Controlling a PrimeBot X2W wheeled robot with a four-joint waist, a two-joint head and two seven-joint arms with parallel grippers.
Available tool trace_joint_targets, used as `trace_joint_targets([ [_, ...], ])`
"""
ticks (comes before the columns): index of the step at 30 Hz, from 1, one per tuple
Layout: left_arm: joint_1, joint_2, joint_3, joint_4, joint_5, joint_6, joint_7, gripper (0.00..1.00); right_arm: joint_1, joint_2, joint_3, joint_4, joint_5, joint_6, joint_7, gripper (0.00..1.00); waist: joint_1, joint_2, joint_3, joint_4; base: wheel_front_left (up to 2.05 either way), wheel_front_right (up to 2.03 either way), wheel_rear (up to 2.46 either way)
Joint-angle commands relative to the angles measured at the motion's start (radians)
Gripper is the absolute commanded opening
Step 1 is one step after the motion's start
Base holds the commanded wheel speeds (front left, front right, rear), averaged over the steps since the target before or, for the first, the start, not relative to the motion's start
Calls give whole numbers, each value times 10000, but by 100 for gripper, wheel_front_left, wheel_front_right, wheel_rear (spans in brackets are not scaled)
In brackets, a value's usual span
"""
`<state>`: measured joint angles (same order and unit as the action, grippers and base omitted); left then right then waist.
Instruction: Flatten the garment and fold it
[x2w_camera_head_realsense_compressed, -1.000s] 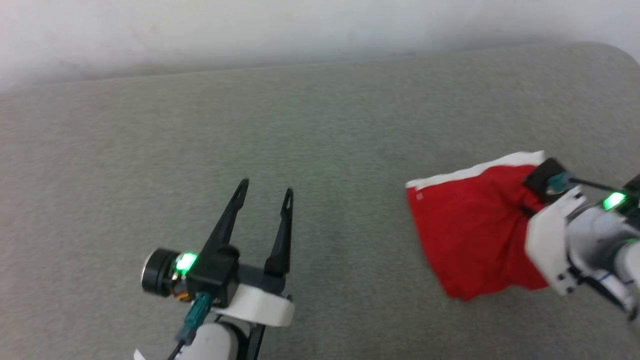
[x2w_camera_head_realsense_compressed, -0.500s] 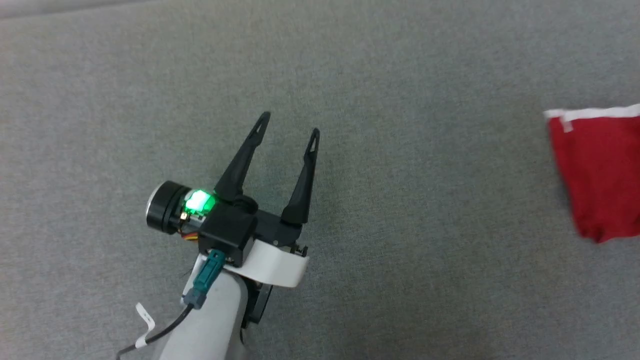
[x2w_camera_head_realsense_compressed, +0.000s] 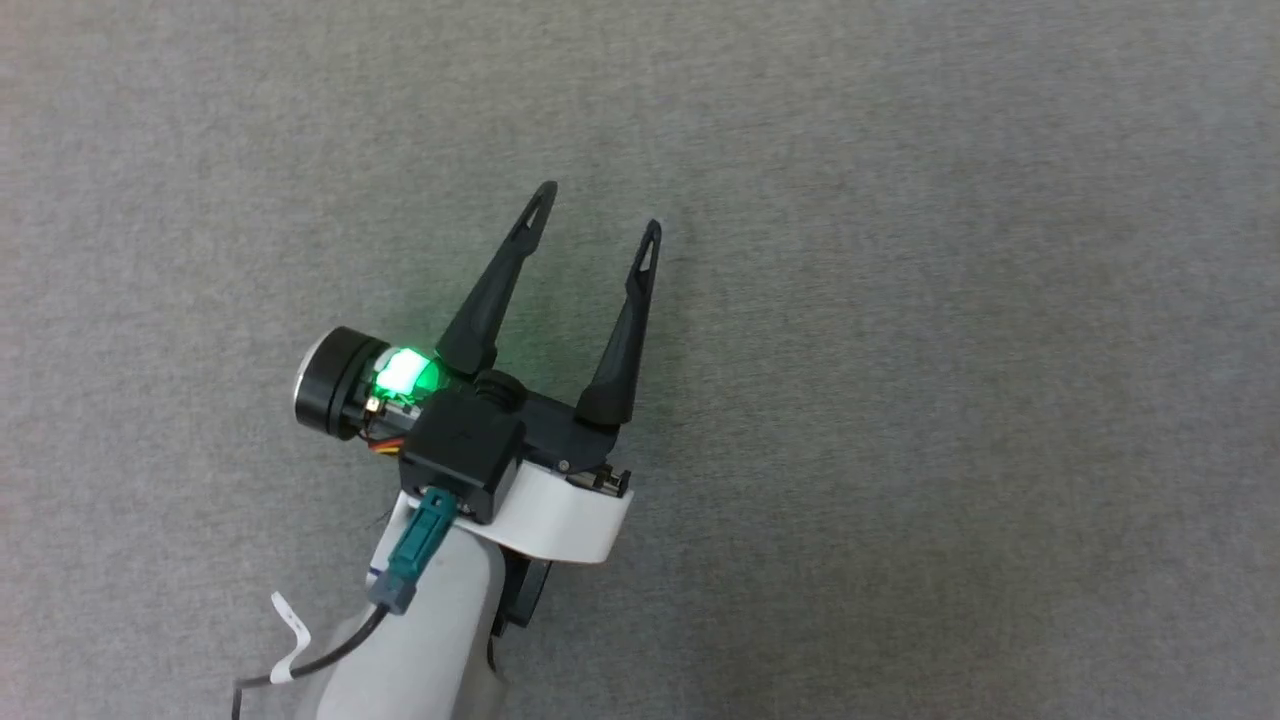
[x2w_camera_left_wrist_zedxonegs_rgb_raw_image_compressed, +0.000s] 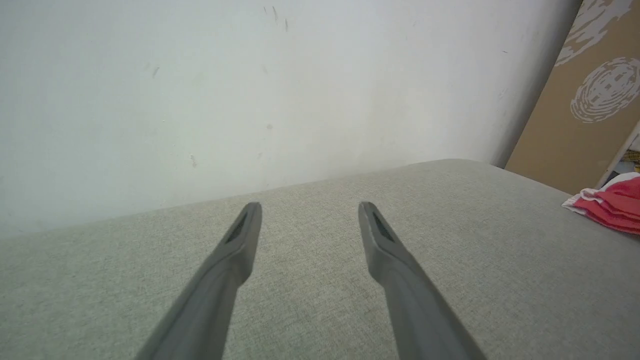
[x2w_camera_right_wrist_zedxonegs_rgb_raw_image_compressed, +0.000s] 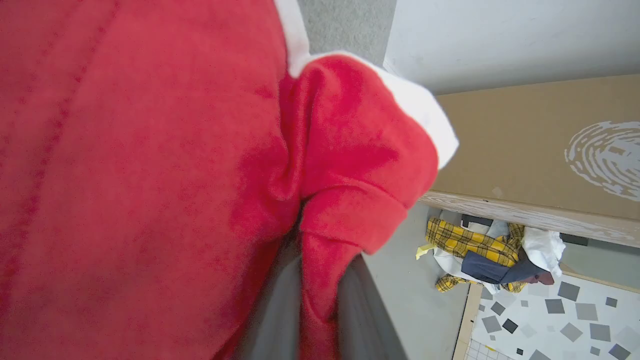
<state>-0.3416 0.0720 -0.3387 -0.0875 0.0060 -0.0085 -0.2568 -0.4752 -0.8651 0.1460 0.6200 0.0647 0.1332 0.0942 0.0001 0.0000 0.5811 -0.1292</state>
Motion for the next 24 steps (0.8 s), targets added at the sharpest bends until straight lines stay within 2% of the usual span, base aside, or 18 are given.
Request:
trace_joint_targets([
  [1,-170,72,-16,-18,-44,40,-49,100,-251,58,-113,137,-86,-25,-125,0,-1,0,25,106,0,0,0],
  [2,-160,79,-18,4,-53,54,-49,100,-300,78,-148,274,-132,-25,-146,0,-1,0,-30,120,0,0,0],
  [3,-141,81,-11,26,-64,80,-49,100,-344,99,-148,376,-169,-25,-160,28,-1,0,-108,127,0,0,0],
  [4,-110,80,0,51,-84,109,-49,100,-399,113,-146,432,-200,-25,-211,100,-1,0,-204,125,0,0,0],
  [10,279,33,66,280,-274,253,-49,100,-653,187,-257,501,-290,-25,-454,100,-1,0,-1215,58,0,0,0],
  [14,826,6,316,478,-387,488,-49,100,-867,289,9,112,-367,-25,-486,100,-1,0,-2209,-62,0,0,0],
  [19,1618,-47,870,625,-702,817,-49,100,-1187,895,-160,-758,93,-25,-700,100,-1,0,-3360,-76,0,0,0],
  [21,1740,-57,995,621,-765,845,-49,100,-1204,1032,-225,-976,178,-25,-771,100,-1,0,-3535,-54,0,0,0],
  [24,2060,-62,1352,645,-807,887,-49,100,-1126,1611,-527,-1713,444,-25,-1061,100,-1,0,-4014,46,0,0,0],
])
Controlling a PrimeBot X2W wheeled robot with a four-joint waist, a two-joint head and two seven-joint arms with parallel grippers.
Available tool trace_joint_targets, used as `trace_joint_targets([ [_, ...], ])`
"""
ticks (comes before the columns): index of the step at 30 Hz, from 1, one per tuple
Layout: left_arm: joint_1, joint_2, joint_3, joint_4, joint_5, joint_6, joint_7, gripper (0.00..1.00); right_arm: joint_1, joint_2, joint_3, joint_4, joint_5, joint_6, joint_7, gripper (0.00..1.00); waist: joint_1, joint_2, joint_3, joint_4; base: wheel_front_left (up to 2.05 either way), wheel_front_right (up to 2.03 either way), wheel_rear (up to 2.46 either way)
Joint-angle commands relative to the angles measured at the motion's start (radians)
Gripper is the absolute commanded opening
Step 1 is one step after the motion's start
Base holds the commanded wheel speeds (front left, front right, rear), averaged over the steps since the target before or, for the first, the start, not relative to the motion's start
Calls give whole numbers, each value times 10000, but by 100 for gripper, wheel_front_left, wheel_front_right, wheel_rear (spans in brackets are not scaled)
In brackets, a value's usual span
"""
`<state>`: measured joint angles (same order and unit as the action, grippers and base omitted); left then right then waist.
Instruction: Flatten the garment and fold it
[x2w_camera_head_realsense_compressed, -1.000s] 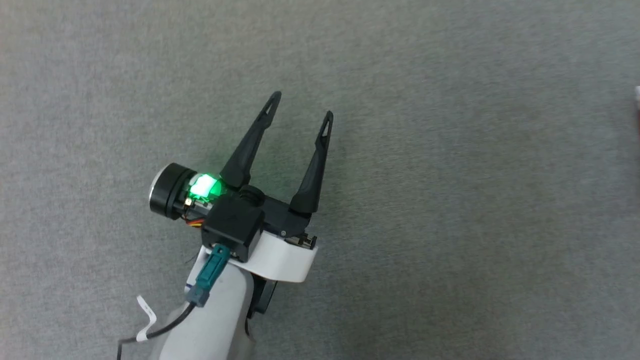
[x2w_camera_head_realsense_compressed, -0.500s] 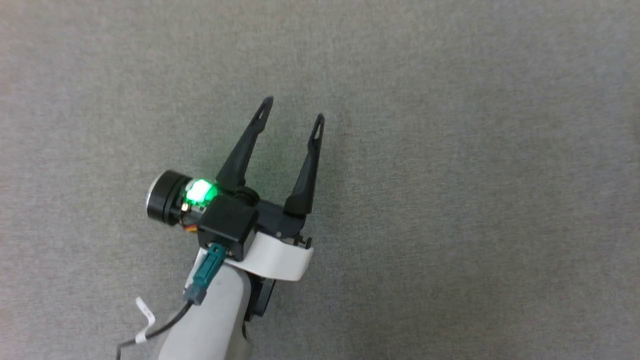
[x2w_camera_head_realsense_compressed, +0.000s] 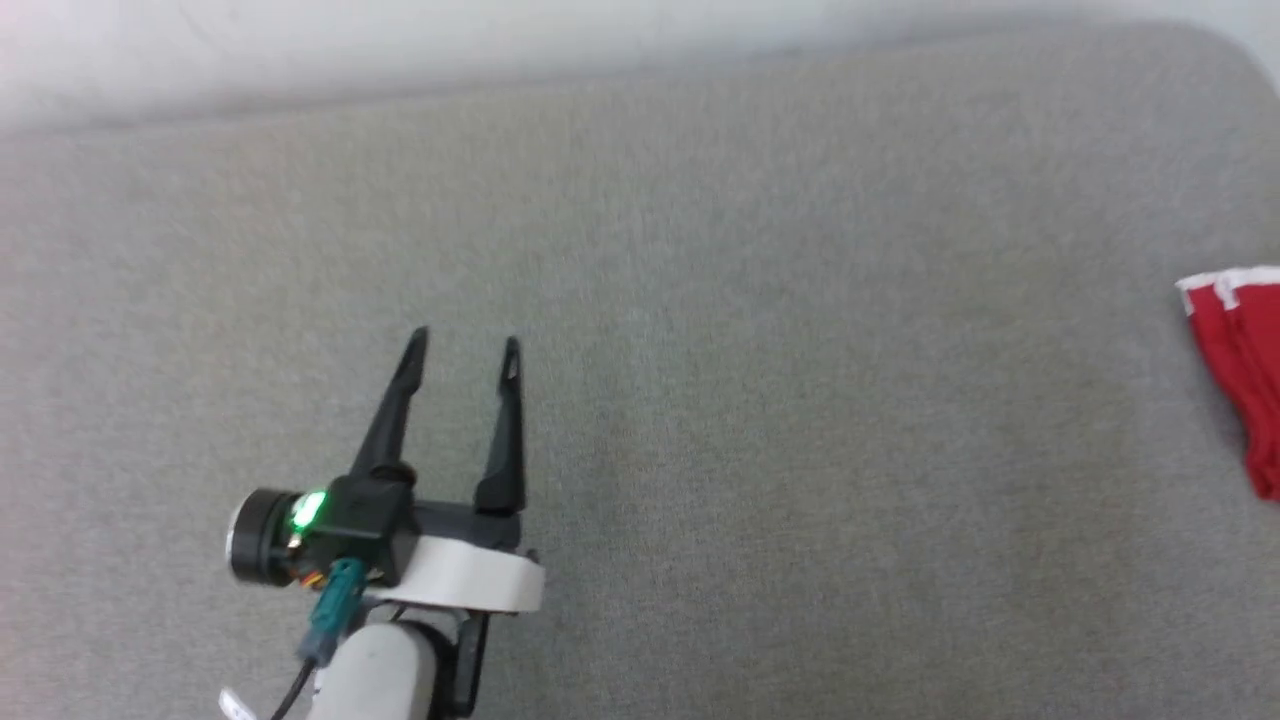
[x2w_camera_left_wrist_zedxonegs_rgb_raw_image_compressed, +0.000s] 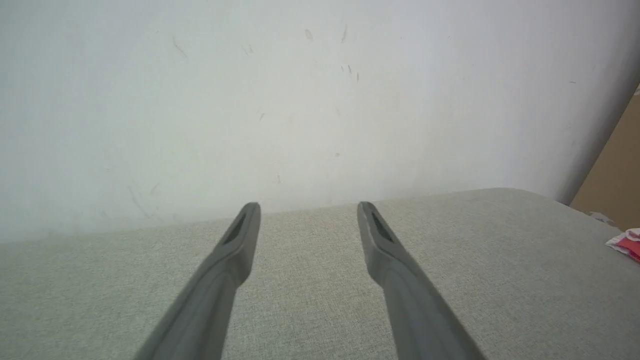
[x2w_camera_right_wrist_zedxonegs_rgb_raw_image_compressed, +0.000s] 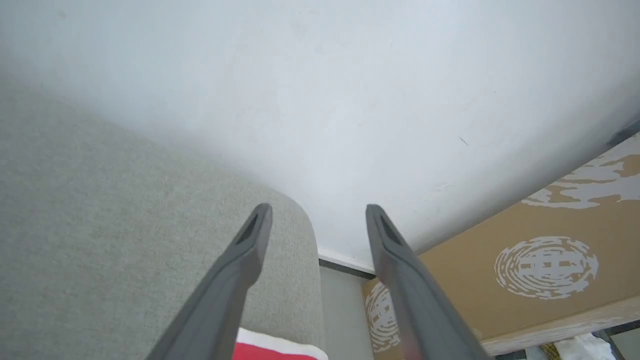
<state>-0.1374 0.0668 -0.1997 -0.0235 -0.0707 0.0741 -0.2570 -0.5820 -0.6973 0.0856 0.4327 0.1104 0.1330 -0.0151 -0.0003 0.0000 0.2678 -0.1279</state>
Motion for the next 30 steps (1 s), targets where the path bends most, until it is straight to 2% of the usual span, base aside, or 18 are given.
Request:
trace_joint_targets([
  [1,122,-11,71,11,-57,56,-47,100,17,174,-31,-104,55,-23,-74,100,3,0,-1028,71,0,0,0],
  [6,559,-33,486,-93,-86,74,-47,100,693,1582,-795,-1504,308,-23,-680,100,3,0,-1546,357,0,0,0],
  [11,922,-84,690,-75,-297,33,-47,100,1888,3392,-1667,-2816,325,-23,-1246,100,3,0,-1815,694,0,0,0],
  [15,1094,-109,827,71,-273,114,-47,100,3005,4771,-1961,-3598,80,-23,-1630,100,3,0,-1939,950,0,0,0],
  [18,1209,-124,895,182,-223,214,-47,100,3764,5552,-2060,-3898,4,-23,-1858,100,3,0,-2026,1095,0,0,0],
  [22,1438,-137,907,191,-215,177,-47,100,4701,6067,-1731,-3974,-139,-23,-1989,100,3,0,-2148,1171,0,0,0],
  [30,1808,-144,957,446,9,72,-47,100,5870,6432,-1483,-3976,-346,-23,-2309,100,3,0,-2378,1244,0,0,0],
])
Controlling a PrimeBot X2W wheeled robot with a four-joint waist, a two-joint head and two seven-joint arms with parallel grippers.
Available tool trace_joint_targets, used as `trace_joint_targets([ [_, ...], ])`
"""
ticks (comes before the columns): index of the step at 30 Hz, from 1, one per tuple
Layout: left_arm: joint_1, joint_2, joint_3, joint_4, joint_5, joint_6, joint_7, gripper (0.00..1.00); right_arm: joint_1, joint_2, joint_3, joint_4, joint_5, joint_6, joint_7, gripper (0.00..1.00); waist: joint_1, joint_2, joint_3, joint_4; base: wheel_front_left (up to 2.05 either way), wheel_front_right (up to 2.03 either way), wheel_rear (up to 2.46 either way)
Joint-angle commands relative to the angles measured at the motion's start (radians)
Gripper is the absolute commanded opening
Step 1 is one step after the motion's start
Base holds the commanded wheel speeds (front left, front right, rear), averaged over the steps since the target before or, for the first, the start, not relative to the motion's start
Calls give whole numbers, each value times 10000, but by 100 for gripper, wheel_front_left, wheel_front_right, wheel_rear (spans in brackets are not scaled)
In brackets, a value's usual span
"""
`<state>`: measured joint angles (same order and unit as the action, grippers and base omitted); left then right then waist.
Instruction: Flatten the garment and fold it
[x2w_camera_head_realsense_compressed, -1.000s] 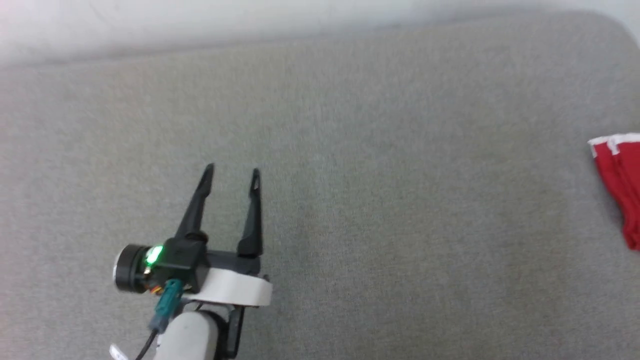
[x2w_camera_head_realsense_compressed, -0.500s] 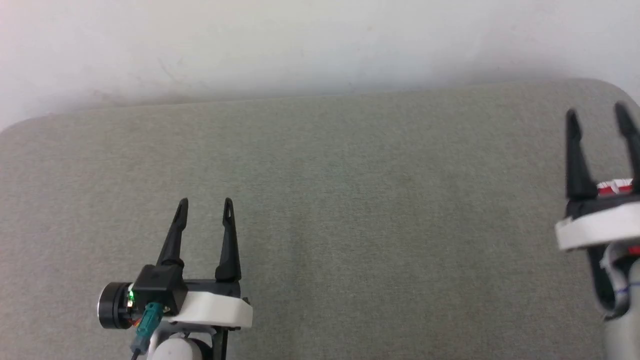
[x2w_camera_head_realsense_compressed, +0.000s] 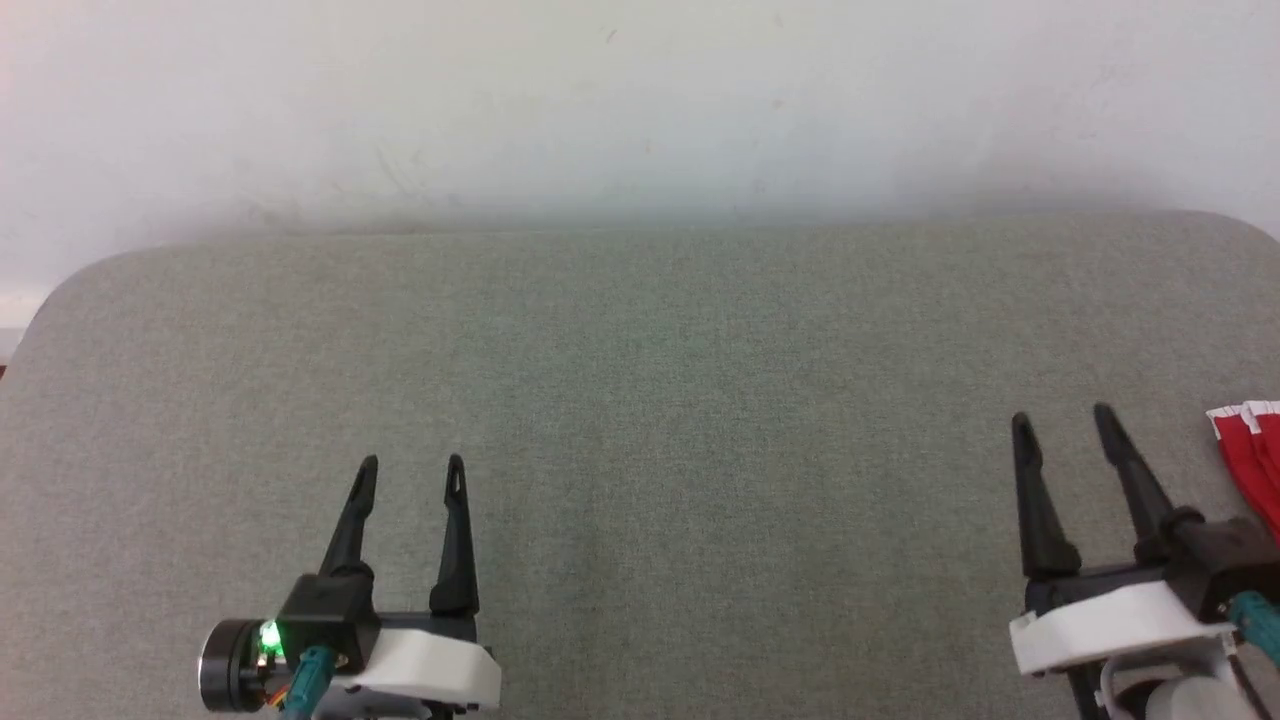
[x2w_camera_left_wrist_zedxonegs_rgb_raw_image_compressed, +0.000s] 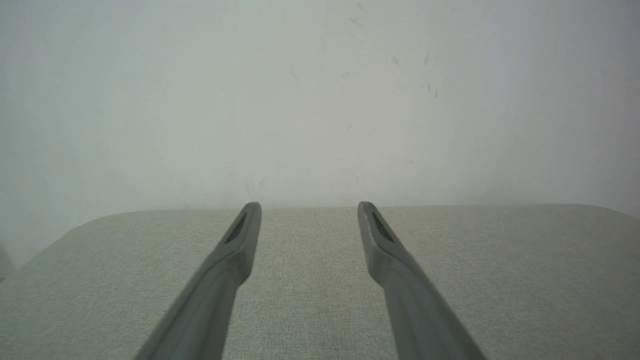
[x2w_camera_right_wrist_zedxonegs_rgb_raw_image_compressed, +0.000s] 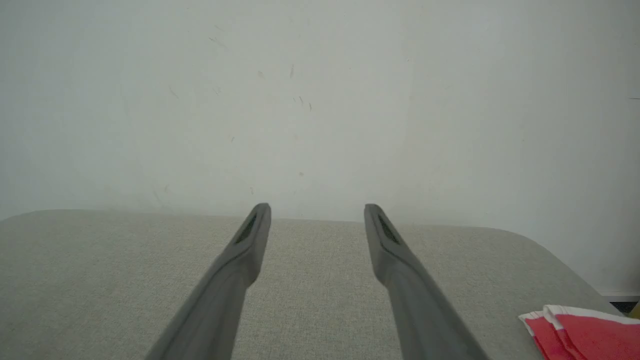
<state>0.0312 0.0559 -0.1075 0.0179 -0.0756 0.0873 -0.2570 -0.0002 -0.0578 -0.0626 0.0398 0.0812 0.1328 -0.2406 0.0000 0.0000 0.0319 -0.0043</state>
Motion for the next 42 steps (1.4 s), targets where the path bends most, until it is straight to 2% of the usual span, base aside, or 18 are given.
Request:
trace_joint_targets([
  [1,159,-36,43,54,88,-59,-47,100,149,50,31,-22,-67,-21,-80,100,0,0,-39,12,0,0,0],
  [12,307,-45,61,189,152,-35,-47,100,463,73,313,246,123,-21,-199,100,0,0,-70,71,0,0,0],
  [36,287,-55,-3,-89,13,-30,-47,100,482,75,427,37,392,-21,-211,100,0,0,-76,129,0,0,0],
  [37,256,-23,3,-50,41,-62,4,0,436,36,405,76,346,0,-161,0,0,0,-77,129,0,0,0],
  [42,245,-18,23,-47,55,-76,61,0,427,31,399,76,322,0,-109,0,0,0,-82,128,0,0,0],
])
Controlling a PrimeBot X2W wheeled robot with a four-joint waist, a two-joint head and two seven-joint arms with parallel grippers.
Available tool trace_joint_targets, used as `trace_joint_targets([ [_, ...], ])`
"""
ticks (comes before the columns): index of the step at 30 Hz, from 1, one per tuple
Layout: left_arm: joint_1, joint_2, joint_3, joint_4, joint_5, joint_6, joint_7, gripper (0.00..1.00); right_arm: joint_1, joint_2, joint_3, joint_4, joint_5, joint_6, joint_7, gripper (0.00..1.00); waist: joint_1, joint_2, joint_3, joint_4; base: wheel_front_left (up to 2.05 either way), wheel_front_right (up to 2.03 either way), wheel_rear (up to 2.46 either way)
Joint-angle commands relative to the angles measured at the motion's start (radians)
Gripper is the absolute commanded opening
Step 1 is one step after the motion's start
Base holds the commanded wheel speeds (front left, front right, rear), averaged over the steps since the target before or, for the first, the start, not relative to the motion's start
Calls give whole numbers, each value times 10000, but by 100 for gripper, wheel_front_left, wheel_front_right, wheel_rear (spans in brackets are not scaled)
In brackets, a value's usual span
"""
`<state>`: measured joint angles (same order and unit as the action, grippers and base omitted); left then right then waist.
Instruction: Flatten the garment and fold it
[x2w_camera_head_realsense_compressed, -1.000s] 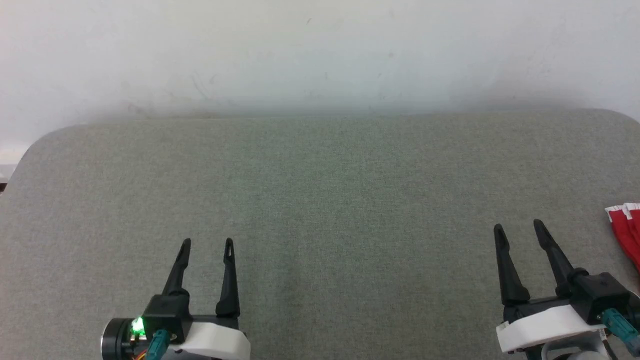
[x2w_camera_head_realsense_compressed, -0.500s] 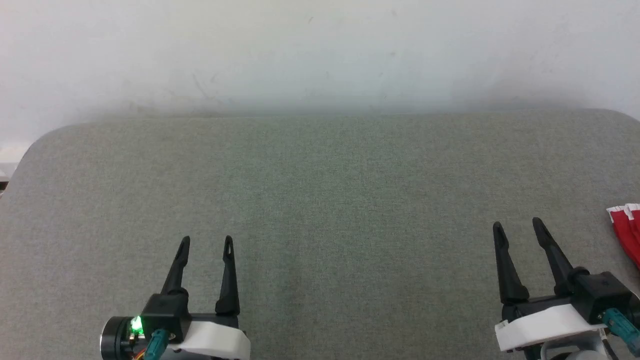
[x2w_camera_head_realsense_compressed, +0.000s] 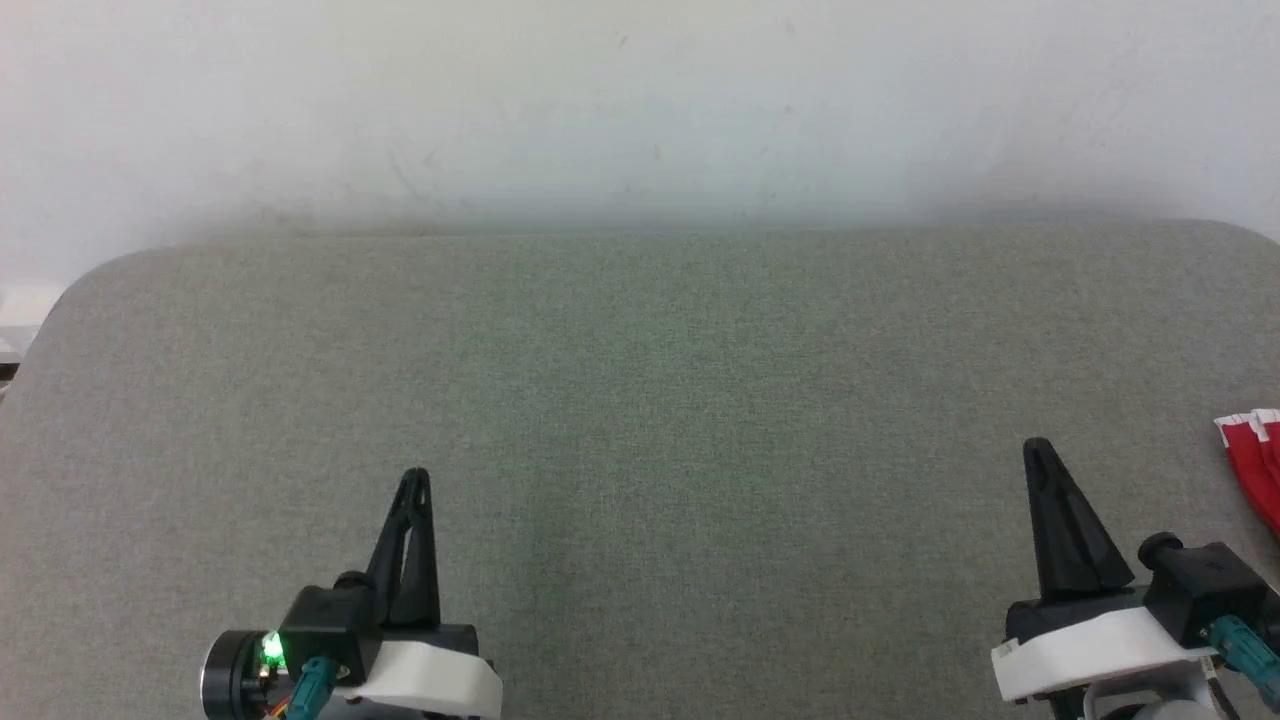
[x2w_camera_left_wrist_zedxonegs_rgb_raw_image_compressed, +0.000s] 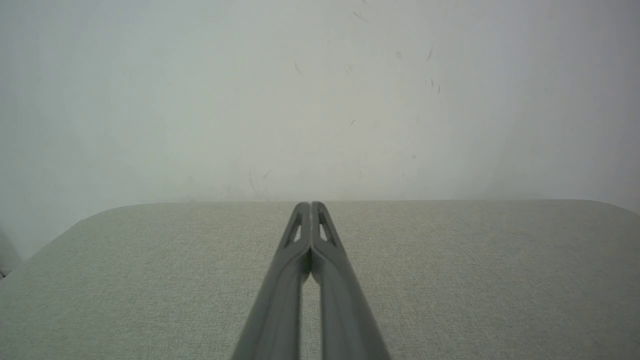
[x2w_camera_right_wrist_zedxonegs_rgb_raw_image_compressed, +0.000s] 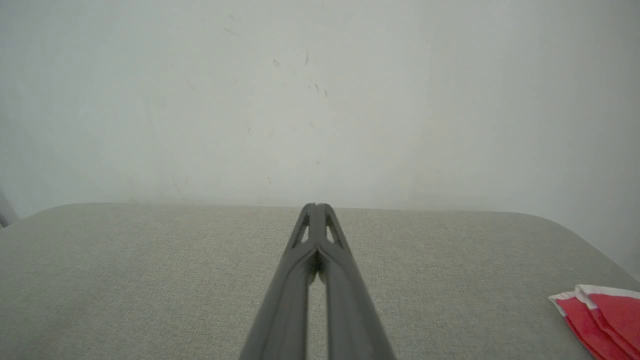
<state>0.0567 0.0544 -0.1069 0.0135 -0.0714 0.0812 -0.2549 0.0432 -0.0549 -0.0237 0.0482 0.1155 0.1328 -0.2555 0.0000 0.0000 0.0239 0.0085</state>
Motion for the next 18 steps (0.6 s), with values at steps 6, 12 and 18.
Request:
trace_joint_targets([
  [6,-33,-4,60,-8,41,-47,142,0,-25,5,19,-28,-67,-1,143,0,0,0,-11,-4,0,0,0],
  [12,-60,-6,112,-14,76,-86,265,0,-46,7,30,-51,-122,-2,266,0,0,0,-23,-8,0,0,0],
  [18,-87,-8,163,-21,110,-125,388,0,-67,9,41,-74,-178,-3,389,0,0,0,-35,-12,0,0,0],
])
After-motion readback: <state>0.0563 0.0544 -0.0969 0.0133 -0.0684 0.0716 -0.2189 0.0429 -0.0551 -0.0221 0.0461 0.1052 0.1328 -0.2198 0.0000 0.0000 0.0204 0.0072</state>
